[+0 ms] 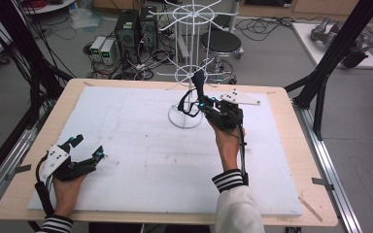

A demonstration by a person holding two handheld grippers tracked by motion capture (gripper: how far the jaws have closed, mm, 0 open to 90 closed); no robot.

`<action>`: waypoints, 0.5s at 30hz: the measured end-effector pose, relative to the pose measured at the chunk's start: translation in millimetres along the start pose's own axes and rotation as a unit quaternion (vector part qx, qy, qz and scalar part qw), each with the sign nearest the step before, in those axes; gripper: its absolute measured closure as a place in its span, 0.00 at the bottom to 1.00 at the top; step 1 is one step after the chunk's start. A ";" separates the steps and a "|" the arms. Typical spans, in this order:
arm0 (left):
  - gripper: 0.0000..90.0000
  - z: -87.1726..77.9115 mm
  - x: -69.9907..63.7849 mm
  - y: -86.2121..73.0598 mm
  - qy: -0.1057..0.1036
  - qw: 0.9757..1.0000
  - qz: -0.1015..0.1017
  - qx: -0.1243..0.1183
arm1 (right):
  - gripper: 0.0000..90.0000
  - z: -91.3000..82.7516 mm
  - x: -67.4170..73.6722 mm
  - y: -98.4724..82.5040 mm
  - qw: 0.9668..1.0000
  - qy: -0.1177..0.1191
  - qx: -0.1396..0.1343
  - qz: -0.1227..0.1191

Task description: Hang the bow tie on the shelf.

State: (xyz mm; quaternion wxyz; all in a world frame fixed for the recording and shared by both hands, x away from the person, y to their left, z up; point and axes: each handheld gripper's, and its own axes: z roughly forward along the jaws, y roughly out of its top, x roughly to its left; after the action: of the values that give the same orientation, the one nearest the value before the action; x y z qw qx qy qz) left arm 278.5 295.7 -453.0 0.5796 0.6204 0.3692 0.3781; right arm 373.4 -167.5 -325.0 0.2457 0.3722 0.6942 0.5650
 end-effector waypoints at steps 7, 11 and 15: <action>0.18 0.3 0.5 0.0 0.001 1.000 -0.005 0.001 | 0.69 -3.1 -0.4 0.7 1.000 -0.001 0.013 -0.014; 0.18 0.6 0.1 0.1 0.003 1.000 -0.003 0.001 | 0.63 -5.1 -1.5 0.5 0.999 0.004 0.025 -0.020; 0.18 0.7 0.0 0.2 0.004 1.000 -0.002 0.002 | 0.59 -6.3 -2.8 0.4 1.000 -0.001 0.023 -0.019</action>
State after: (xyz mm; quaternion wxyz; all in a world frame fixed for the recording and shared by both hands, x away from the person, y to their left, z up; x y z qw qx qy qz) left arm 279.2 295.4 -452.8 0.5778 0.6194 0.3736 0.3781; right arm 370.3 -173.5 -323.3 0.2485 0.3650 0.7137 0.5439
